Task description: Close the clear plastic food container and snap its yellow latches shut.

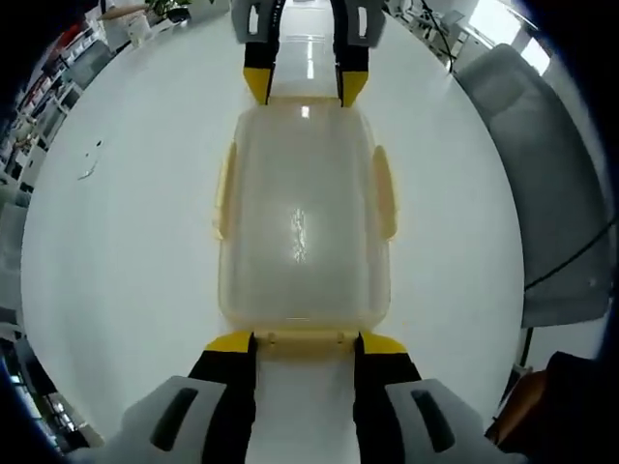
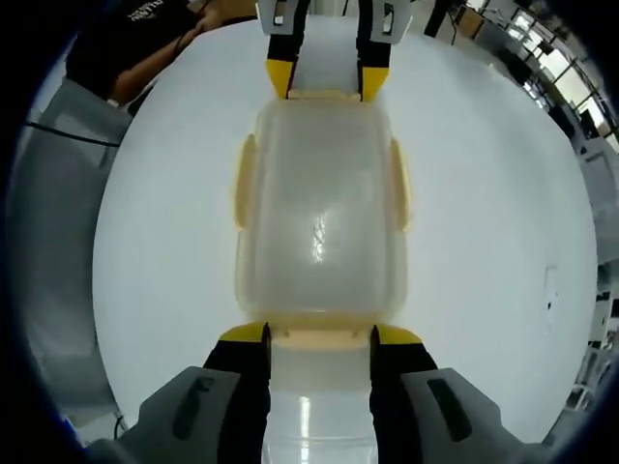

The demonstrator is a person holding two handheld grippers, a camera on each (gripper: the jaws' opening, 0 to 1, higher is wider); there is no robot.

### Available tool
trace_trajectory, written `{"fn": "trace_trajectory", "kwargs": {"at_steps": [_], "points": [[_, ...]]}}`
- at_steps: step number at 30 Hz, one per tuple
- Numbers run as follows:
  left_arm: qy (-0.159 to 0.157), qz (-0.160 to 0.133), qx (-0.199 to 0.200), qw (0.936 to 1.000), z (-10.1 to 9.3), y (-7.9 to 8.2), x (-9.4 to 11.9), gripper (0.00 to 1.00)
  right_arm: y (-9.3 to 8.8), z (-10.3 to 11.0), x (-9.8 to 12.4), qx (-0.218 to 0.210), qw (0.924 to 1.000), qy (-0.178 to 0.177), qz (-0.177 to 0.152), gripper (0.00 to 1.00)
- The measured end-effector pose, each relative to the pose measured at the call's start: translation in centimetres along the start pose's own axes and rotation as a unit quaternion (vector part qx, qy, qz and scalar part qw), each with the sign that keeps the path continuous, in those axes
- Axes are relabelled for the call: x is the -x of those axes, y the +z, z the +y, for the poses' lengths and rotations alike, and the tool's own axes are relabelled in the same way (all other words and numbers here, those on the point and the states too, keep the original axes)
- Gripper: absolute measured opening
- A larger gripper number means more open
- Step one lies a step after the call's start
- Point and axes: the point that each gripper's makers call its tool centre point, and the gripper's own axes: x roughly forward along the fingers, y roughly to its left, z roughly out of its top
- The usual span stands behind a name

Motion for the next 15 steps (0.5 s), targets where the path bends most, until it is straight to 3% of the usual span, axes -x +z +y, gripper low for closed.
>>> {"fn": "trace_trajectory", "kwargs": {"at_steps": [8, 15], "points": [[0.011, -0.002, 0.010, 0.9999, -0.5, 0.9, 2.9, 0.34, 0.7, -0.2, 3.0, 0.015, 0.9997, -0.005, -0.021, 0.36], [0.022, -0.005, 0.014, 0.9997, -1.0, 2.4, 4.6, 0.34, -0.1, 0.0, 4.6, 0.023, 0.9994, -0.012, -0.023, 0.36]]}}
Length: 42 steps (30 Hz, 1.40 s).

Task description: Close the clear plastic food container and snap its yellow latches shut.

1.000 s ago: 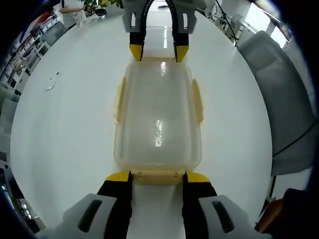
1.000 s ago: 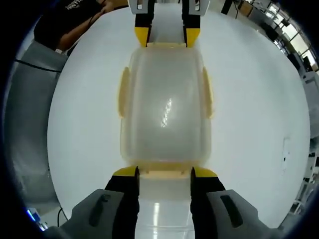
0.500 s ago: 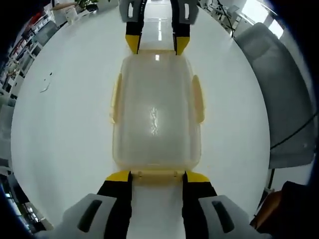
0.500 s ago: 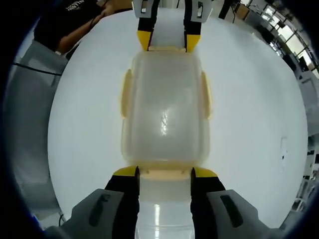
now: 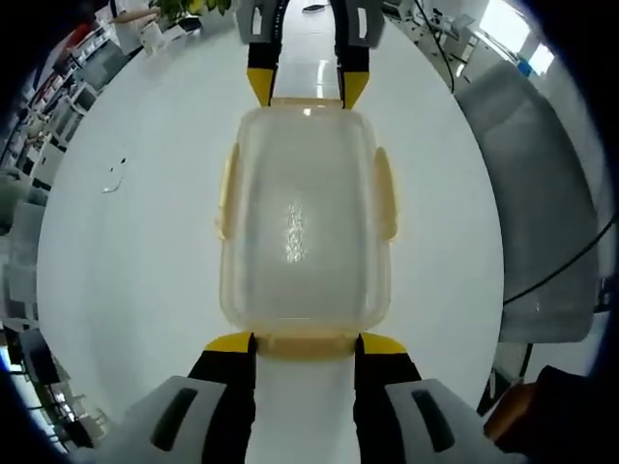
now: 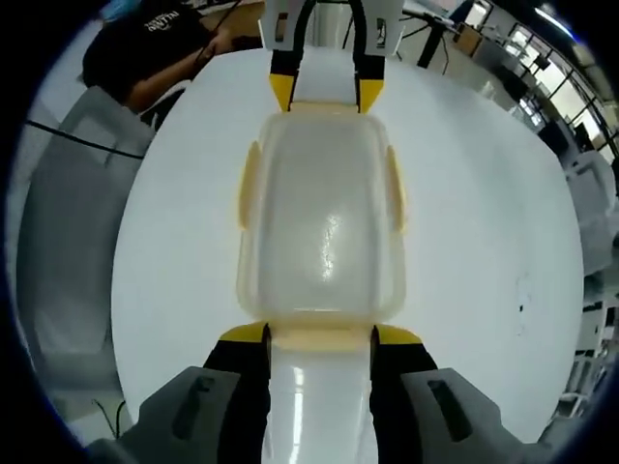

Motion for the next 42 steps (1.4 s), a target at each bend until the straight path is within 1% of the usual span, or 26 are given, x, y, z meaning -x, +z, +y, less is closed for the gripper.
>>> {"fn": "trace_trajectory", "kwargs": {"at_steps": [5, 7, 10, 12, 13, 16, 19, 25, 35, 38, 42], "points": [[0.005, -0.002, 0.002, 1.0000, -0.2, 1.8, 0.6, 0.34, -1.3, 0.0, 1.5, 0.005, 1.0000, -0.004, -0.003, 0.36], [0.009, -0.004, 0.007, 0.9999, -0.1, 2.8, 0.7, 0.34, -2.1, -0.2, 2.0, 0.007, 0.9999, -0.009, -0.003, 0.36], [0.009, -0.005, 0.007, 0.9999, -0.2, 4.7, 0.6, 0.34, -3.9, 0.0, 2.6, 0.004, 0.9999, -0.009, 0.004, 0.36], [0.008, -0.006, 0.005, 0.9999, -0.2, 5.5, 0.5, 0.34, -5.0, 0.1, 3.0, -0.002, 1.0000, -0.009, 0.004, 0.36], [0.009, -0.005, 0.004, 0.9999, -0.1, 6.2, 0.5, 0.34, -5.4, 0.0, 3.3, -0.003, 0.9999, -0.011, 0.004, 0.36], [0.007, -0.016, -0.001, 0.9999, -0.1, 8.2, 0.5, 0.34, -7.1, 0.1, 3.8, -0.006, 0.9998, -0.013, 0.010, 0.36], [0.003, -0.017, -0.001, 0.9999, -0.1, 9.8, 0.0, 0.34, -8.6, 0.2, 4.2, -0.007, 0.9998, -0.012, 0.014, 0.36], [-0.002, -0.016, -0.006, 0.9999, 0.1, 12.3, -0.8, 0.34, -11.4, 0.3, 4.6, -0.012, 0.9997, -0.011, 0.020, 0.36], [-0.005, -0.012, -0.016, 0.9998, 0.8, 15.6, -2.1, 0.34, -14.7, 0.0, 5.6, -0.023, 0.9995, -0.012, 0.015, 0.36], [-0.008, -0.018, -0.014, 0.9997, 0.8, 17.1, -2.5, 0.34, -16.1, 0.0, 5.8, -0.022, 0.9994, -0.013, 0.023, 0.36], [-0.011, -0.019, -0.015, 0.9996, 0.8, 18.5, -3.1, 0.34, -17.7, 0.0, 6.0, -0.026, 0.9993, -0.010, 0.027, 0.36]]}}
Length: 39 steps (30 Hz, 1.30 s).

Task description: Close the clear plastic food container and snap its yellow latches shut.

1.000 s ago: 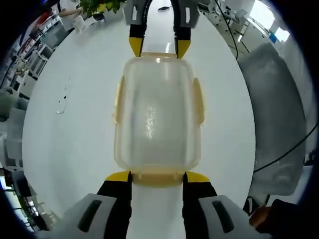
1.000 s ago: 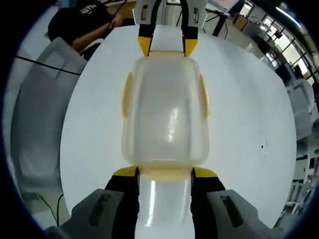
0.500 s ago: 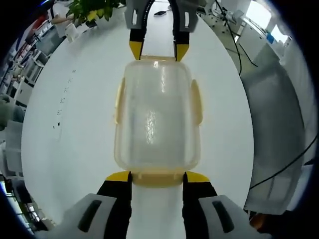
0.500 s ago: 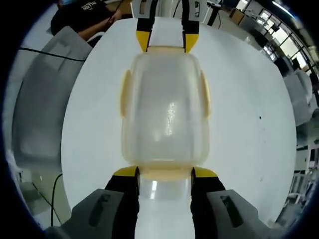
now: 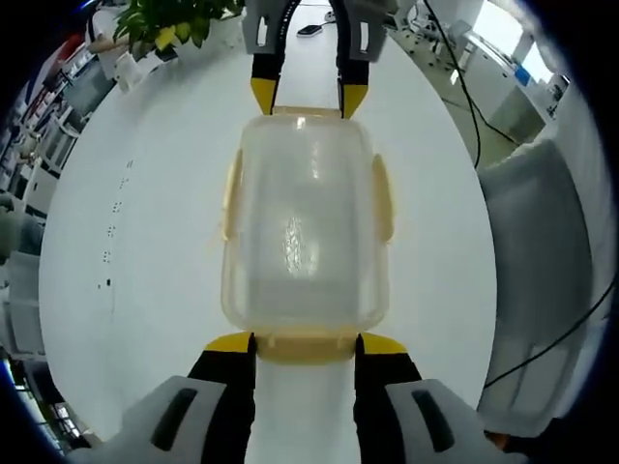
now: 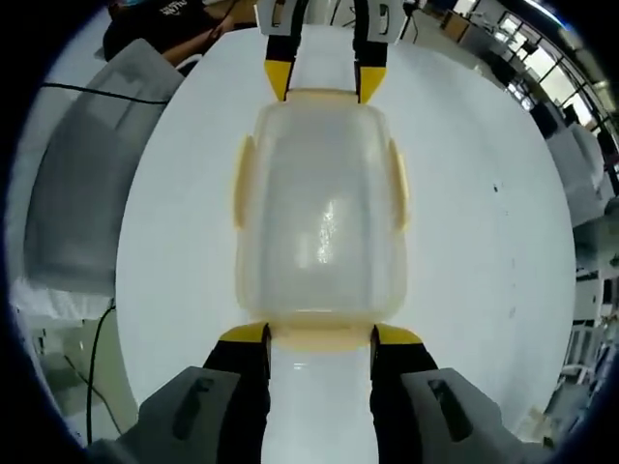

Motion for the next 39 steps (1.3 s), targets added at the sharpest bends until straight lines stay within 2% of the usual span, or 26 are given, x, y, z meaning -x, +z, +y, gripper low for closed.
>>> {"fn": "trace_trajectory", "kwargs": {"at_steps": [5, 13, 21, 29, 33, 34, 35, 37, 38, 39], "points": [[-0.010, -0.001, 0.002, 0.9999, -0.2, 1.3, -1.0, 0.34, -1.6, 0.3, 0.0, -0.003, 1.0000, 0.004, 0.002, 0.36], [-0.017, 0.003, 0.002, 0.9999, -0.4, 2.6, -1.5, 0.34, -3.1, 0.4, -0.1, -0.005, 1.0000, 0.004, 0.004, 0.36], [-0.017, 0.017, 0.001, 0.9997, -0.5, 2.4, -1.8, 0.34, -3.1, 0.4, -0.3, -0.007, 0.9999, 0.009, -0.005, 0.37], [-0.019, 0.013, 0.012, 0.9997, -0.5, 2.6, -2.0, 0.34, -3.9, 0.5, -0.9, -0.001, 1.0000, 0.004, 0.008, 0.37], [-0.017, 0.024, 0.017, 0.9994, -0.4, 2.2, -2.4, 0.34, -3.9, 0.4, -0.7, -0.007, 1.0000, 0.002, 0.005, 0.37], [-0.017, 0.024, 0.019, 0.9994, -0.5, 2.2, -2.4, 0.35, -4.1, 0.5, -0.8, -0.012, 0.9999, 0.005, 0.009, 0.31], [-0.023, 0.026, 0.026, 0.9991, -0.8, 2.1, -2.4, 0.35, -4.7, 1.2, -1.1, -0.020, 0.9994, 0.019, 0.020, 0.20], [-0.033, 0.032, 0.050, 0.9977, -1.3, 1.2, -2.6, 0.36, -6.4, 1.3, -1.8, 0.016, 0.9988, 0.006, 0.046, 0.00], [-0.032, 0.041, 0.056, 0.9971, -1.4, 0.6, -2.7, 0.37, -7.3, 1.3, -2.3, -0.001, 0.9985, -0.003, 0.054, 0.00], [-0.033, 0.053, 0.067, 0.9958, -1.7, -0.4, -2.7, 0.39, -8.0, 1.5, -2.4, -0.035, 0.9976, -0.002, 0.060, 0.06]]}}
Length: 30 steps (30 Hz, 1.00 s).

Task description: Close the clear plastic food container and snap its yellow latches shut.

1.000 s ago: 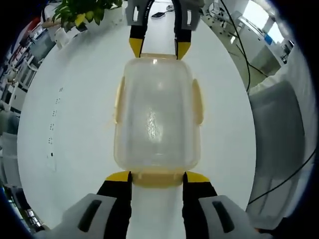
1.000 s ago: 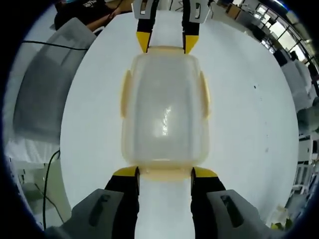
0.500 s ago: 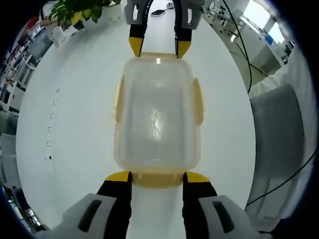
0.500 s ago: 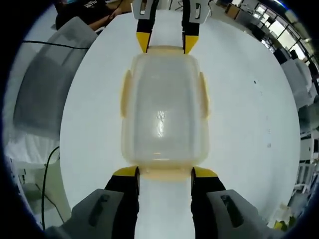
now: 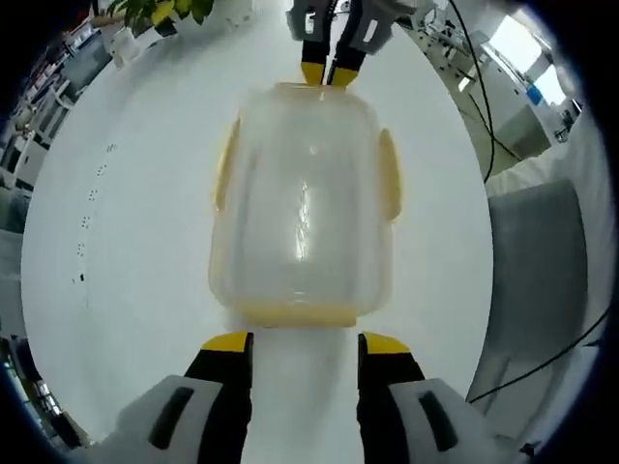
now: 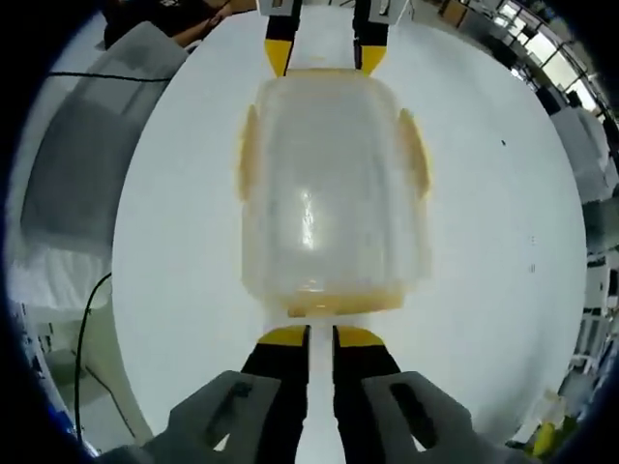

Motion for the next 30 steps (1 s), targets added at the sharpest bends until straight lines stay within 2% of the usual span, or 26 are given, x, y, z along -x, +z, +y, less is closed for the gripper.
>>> {"fn": "trace_trajectory", "kwargs": {"at_steps": [2, 3, 4, 5, 8, 12, 13, 14, 17, 18, 19, 21, 22, 23, 24, 25, 26, 27, 28, 29, 30], "points": [[0.008, 0.007, 0.021, 0.9997, 0.2, -1.2, -0.1, 0.46, -0.5, 0.7, -0.3, -0.057, 0.9980, 0.023, -0.015, 0.28], [0.011, 0.007, 0.035, 0.9993, 0.3, -1.6, 0.0, 0.48, -0.7, 0.8, -0.1, -0.067, 0.9971, 0.029, -0.020, 0.34], [0.014, 0.000, 0.055, 0.9984, 0.4, -1.9, 0.2, 0.48, -1.0, 0.6, 0.1, -0.070, 0.9969, 0.025, -0.023, 0.36], [0.012, -0.010, 0.068, 0.9976, 0.3, -1.9, 0.4, 0.47, -1.0, 0.3, 0.4, -0.070, 0.9971, 0.016, -0.026, 0.34], [0.001, -0.053, 0.132, 0.9898, 0.0, -1.3, 1.3, 0.48, -1.1, -0.8, 1.5, -0.088, 0.9952, -0.003, -0.043, 0.26], [0.014, -0.077, 0.160, 0.9840, 0.7, -1.0, 2.5, 0.46, -0.3, -1.7, 2.7, -0.120, 0.9901, -0.015, -0.071, 0.31], [0.009, -0.090, 0.181, 0.9793, 0.5, -0.7, 2.8, 0.46, 0.0, -1.9, 3.1, -0.124, 0.9891, -0.018, -0.077, 0.31], [0.006, -0.092, 0.190, 0.9774, 0.4, -0.6, 2.8, 0.46, 0.2, -1.9, 3.3, -0.126, 0.9885, -0.018, -0.081, 0.32], [-0.013, -0.115, 0.261, 0.9583, 0.0, 0.1, 3.5, 0.46, 0.8, -2.1, 3.9, -0.134, 0.9870, -0.021, -0.087, 0.37], [-0.017, -0.124, 0.279, 0.9520, 0.1, 0.3, 3.6, 0.46, 0.7, -2.1, 4.2, -0.156, 0.9842, -0.019, -0.082, 0.39], [-0.027, -0.138, 0.332, 0.9325, 0.1, 0.6, 3.8, 0.46, 0.6, -2.1, 4.3, -0.178, 0.9806, -0.018, -0.079, 0.41], [-0.058, -0.153, 0.410, 0.8972, -0.3, 1.1, 4.0, 0.47, 0.4, -2.8, 4.6, -0.224, 0.9713, -0.027, -0.075, 0.44], [-0.082, -0.172, 0.451, 0.8721, -0.5, 1.7, 4.2, 0.49, 0.8, -3.3, 5.0, -0.249, 0.9640, -0.028, -0.089, 0.44], [-0.092, -0.187, 0.468, 0.8587, -0.4, 2.1, 4.3, 0.50, 1.0, -3.2, 5.2, -0.274, 0.9564, -0.021, -0.098, 0.43], [-0.100, -0.199, 0.494, 0.8405, -0.3, 2.4, 4.5, 0.50, 1.4, -3.1, 5.6, -0.321, 0.9406, -0.004, -0.111, 0.43], [-0.103, -0.205, 0.507, 0.8311, -0.2, 2.5, 4.5, 0.49, 1.8, -3.0, 5.9, -0.348, 0.9292, 0.011, -0.124, 0.43], [-0.104, -0.214, 0.515, 0.8235, -0.1, 2.8, 4.5, 0.47, 2.5, -2.9, 6.3, -0.380, 0.9134, 0.030, -0.143, 0.44], [-0.105, -0.218, 0.527, 0.8143, 0.0, 2.9, 4.5, 0.45, 2.9, -2.8, 6.5, -0.401, 0.9027, 0.039, -0.152, 0.44], [-0.108, -0.222, 0.543, 0.8028, 0.0, 3.1, 4.5, 0.45, 3.2, -2.9, 6.7, -0.422, 0.8912, 0.046, -0.161, 0.44], [-0.116, -0.225, 0.558, 0.7904, -0.1, 3.5, 4.4, 0.45, 3.8, -3.1, 6.9, -0.443, 0.8765, 0.056, -0.179, 0.44], [-0.120, -0.231, 0.563, 0.7847, -0.1, 3.8, 4.4, 0.45, 4.2, -3.1, 7.0, -0.456, 0.8672, 0.064, -0.189, 0.45]]}}
